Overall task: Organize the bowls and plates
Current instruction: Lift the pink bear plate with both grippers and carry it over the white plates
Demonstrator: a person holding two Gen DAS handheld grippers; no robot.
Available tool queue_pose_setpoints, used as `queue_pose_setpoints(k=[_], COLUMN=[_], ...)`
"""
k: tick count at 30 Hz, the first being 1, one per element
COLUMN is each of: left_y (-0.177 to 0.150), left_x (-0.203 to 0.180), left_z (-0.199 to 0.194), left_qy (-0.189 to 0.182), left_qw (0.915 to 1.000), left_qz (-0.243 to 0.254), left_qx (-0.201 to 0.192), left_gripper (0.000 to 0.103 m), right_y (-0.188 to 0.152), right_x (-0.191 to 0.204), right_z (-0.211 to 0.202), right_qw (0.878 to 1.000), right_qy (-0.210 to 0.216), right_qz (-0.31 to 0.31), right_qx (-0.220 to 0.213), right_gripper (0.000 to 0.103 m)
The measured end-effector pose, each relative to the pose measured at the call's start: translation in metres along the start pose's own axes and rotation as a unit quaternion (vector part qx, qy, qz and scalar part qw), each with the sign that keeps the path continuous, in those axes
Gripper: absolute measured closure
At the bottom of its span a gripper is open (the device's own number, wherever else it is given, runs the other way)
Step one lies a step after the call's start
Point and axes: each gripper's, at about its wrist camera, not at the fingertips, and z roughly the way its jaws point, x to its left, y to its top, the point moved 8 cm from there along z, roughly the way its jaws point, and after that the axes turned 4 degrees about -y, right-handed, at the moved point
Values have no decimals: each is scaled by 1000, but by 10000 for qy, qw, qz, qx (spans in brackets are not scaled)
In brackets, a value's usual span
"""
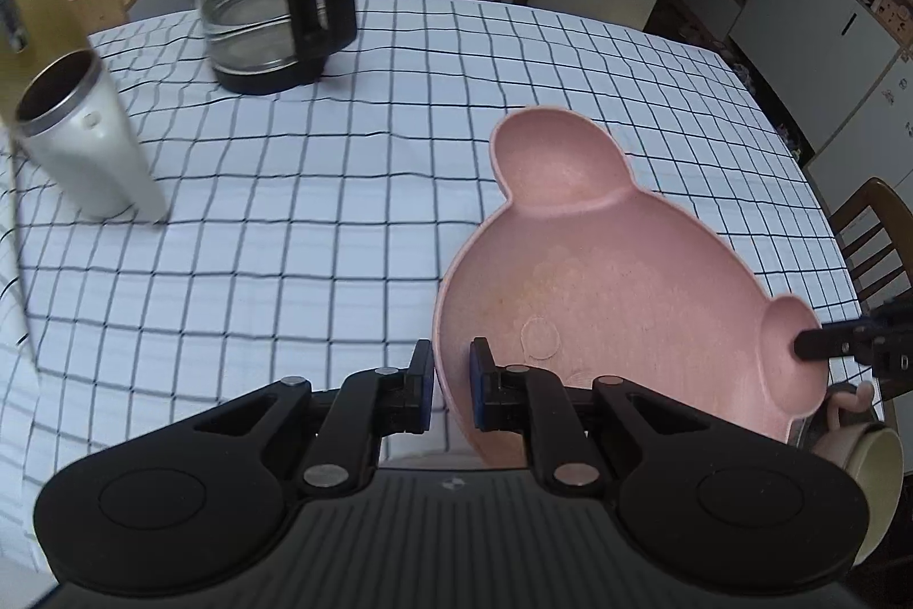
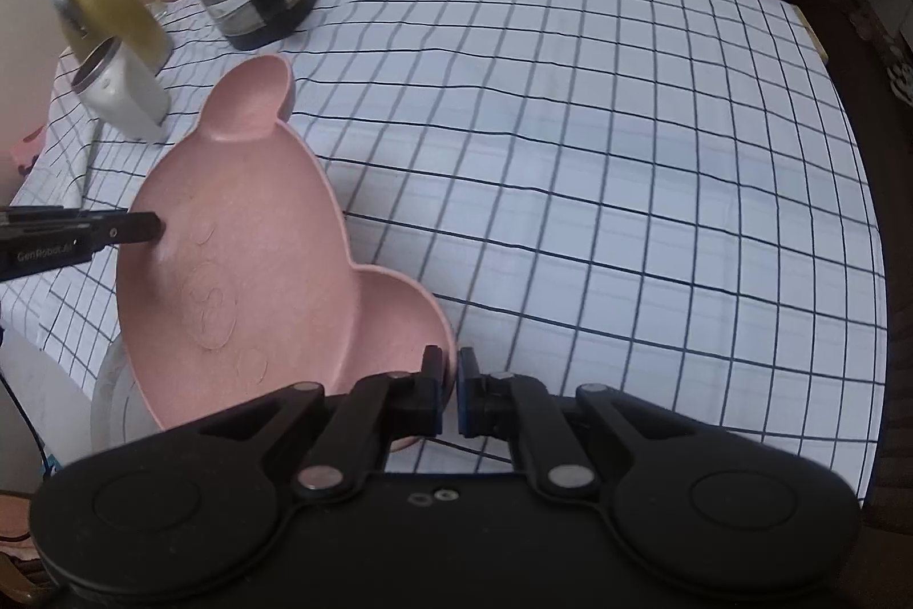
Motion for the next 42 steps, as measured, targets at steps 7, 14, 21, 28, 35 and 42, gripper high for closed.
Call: queue_pose_setpoints(k=[7,14,21,28,35,42], left_y=[-31,-64,-104,-133,-144,-147], left_x=[27,51,65,71,75,79], left_z=[-33,-51,-51,-47,-41,-36], left_qy=[113,209,204,182,232,254], left_qw=[9998,9988,9969,9951,9938,9929], left_qz=[-188,-434,-702,-885,-995,-1085], left_qx=[2,91,281,404,445,427], left_gripper=[92,92,92,92,92,91], right_y=[1,-7,-23,-40,-47,-44], right_x=[37,71,94,103,110,112], right_z=[-7,-3,10,27,41,51], right_qw=[9992,9980,9966,9959,9954,9950], right_qy=[39,139,129,91,53,38], right_qz=[-393,-623,-782,-814,-846,-869], right_qx=[-49,28,224,392,454,493], right_gripper=[97,97,97,97,96,96])
